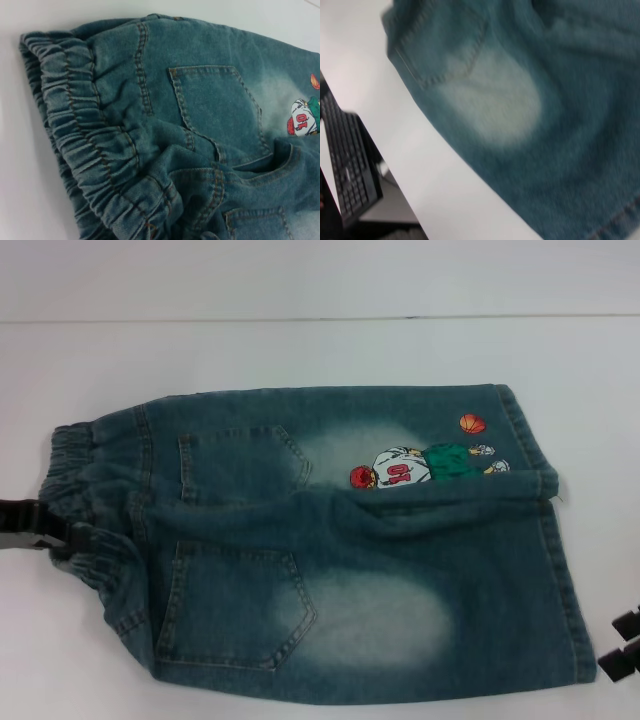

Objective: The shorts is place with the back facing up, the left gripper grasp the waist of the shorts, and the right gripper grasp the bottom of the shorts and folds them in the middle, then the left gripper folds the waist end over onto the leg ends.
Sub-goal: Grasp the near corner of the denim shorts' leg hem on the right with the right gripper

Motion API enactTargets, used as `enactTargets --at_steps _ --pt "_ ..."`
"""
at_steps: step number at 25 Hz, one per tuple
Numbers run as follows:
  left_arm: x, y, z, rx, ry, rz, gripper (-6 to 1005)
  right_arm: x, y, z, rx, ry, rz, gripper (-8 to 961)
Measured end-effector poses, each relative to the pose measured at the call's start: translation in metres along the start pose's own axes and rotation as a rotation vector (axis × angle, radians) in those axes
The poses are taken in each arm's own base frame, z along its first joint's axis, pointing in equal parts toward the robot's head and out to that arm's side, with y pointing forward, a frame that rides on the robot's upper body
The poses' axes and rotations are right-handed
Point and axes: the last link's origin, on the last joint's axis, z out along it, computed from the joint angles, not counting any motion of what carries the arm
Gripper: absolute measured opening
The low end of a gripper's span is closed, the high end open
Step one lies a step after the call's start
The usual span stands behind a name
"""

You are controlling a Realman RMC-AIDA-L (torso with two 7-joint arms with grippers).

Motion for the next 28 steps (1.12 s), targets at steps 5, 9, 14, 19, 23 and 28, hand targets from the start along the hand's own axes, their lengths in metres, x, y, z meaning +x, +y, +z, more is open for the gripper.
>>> enactTargets --at_steps 5,9,14,19,23,28 --pt "0.002 0.001 0.0 -0.001 0.003 0.001 46 -0.001 0.001 0.007 0.0 0.064 -0.009 945" --pt "0.003 0.002 0.001 -0.004 0.003 0.003 46 -0.002 0.003 0.013 -0.006 0.106 -0.02 946" --pt "0.004 0.002 0.001 -0.003 0.005 0.002 46 -0.003 0.001 0.017 0.01 0.147 -0.016 946" --pt "0.004 0.002 0.001 -0.003 0.008 0.002 46 -0.005 -0.001 0.022 0.023 0.18 -0.016 946" --pt "0.004 0.002 0.0 -0.006 0.014 0.0 46 -0.007 -0.002 0.027 0.03 0.194 -0.02 946" --pt "0.004 0.002 0.0 -0.007 0.016 0.0 45 -0.01 -0.003 0.031 0.03 0.202 -0.026 946"
